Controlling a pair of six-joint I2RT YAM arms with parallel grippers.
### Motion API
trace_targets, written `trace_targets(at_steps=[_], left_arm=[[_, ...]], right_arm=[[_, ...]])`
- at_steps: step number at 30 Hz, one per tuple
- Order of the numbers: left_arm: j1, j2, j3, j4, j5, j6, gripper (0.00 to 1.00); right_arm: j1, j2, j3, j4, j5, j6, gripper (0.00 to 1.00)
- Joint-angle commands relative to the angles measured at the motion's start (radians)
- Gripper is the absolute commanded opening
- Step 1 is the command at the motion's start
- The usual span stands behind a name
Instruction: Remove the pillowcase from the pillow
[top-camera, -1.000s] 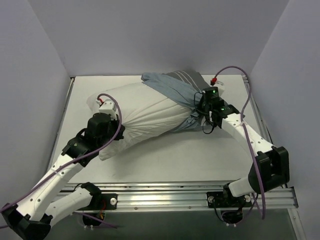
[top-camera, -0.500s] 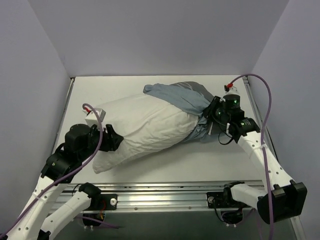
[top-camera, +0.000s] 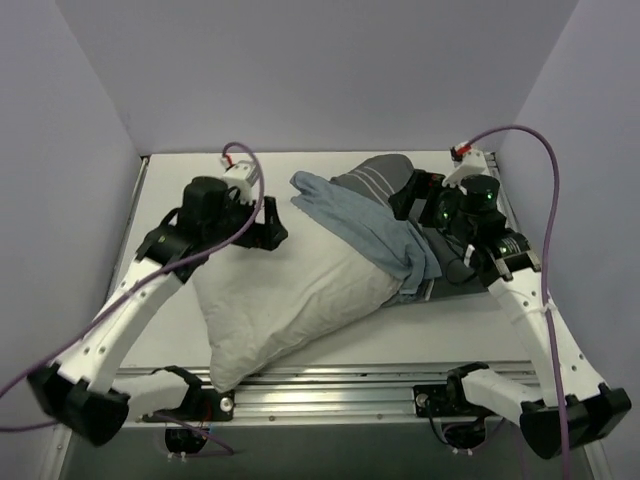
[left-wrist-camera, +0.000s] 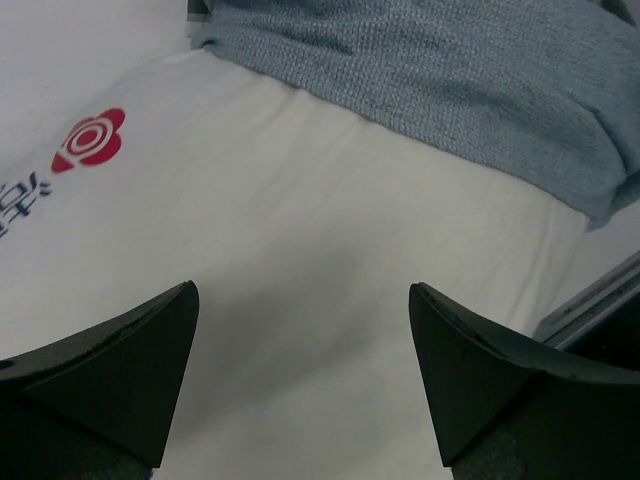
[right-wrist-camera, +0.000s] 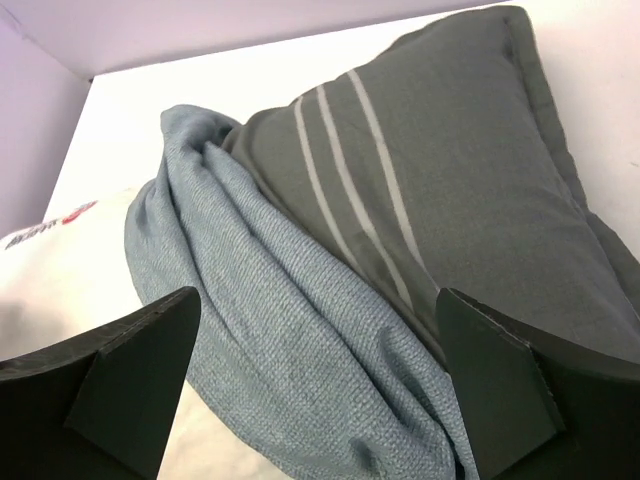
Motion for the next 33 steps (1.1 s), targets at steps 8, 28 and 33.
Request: trace_targets(at_steps=[8,28,33], left_arm=[[-0.017,0.533,0.266,0.054,-0.098,0.148,0.94],[-0.132,0.347,-0.251,0.283,-0.126,-0.088,0.02],[-0.153,0.249,-0.257,0.214,-0.247,-0.094,0.02]], right_arm=[[0.204,0.348,0.224,0.038,0.095,-0.187,1.00],[0.332,0.841,0.482,-0.079,0.187,-0.364,0.99],[0.288,0.945,0.494,-0.120,0.391,-0.364,0.27]])
